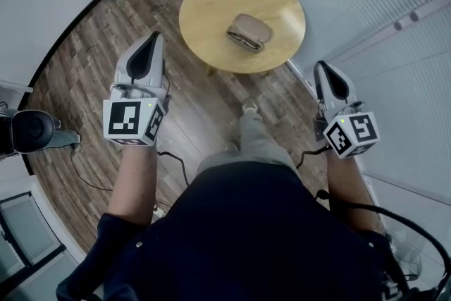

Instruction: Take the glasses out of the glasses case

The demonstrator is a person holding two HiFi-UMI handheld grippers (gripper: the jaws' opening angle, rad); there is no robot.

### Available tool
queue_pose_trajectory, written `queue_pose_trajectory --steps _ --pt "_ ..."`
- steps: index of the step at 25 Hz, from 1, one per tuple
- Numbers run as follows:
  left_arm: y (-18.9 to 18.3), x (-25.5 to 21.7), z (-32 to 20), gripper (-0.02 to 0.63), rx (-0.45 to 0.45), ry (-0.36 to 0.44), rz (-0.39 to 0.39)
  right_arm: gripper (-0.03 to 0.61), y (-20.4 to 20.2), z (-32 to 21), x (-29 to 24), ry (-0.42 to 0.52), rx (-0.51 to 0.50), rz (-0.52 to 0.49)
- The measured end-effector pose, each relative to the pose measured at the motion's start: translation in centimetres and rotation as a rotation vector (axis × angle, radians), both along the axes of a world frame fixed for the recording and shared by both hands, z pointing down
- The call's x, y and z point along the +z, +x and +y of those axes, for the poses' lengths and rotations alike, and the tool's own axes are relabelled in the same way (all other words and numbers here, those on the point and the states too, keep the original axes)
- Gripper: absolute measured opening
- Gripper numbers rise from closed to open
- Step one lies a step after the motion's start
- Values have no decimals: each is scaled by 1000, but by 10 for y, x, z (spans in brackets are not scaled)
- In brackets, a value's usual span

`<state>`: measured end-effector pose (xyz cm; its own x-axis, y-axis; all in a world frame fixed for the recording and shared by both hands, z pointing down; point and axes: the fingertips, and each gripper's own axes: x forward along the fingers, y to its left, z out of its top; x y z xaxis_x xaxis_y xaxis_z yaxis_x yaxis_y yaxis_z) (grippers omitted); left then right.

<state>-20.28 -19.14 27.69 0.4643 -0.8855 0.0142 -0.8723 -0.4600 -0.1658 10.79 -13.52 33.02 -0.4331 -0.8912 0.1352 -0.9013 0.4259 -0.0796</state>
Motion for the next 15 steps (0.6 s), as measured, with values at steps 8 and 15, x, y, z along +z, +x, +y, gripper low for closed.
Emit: queue_pose_trajectory --steps 8,15 --pt "-8 0 -50 3 -57 4 -11 9 -4 -67 9 2 -52 -33" --pt "20 1 -123 3 -63 -13 -27 9 19 -148 12 -16 -73 -85"
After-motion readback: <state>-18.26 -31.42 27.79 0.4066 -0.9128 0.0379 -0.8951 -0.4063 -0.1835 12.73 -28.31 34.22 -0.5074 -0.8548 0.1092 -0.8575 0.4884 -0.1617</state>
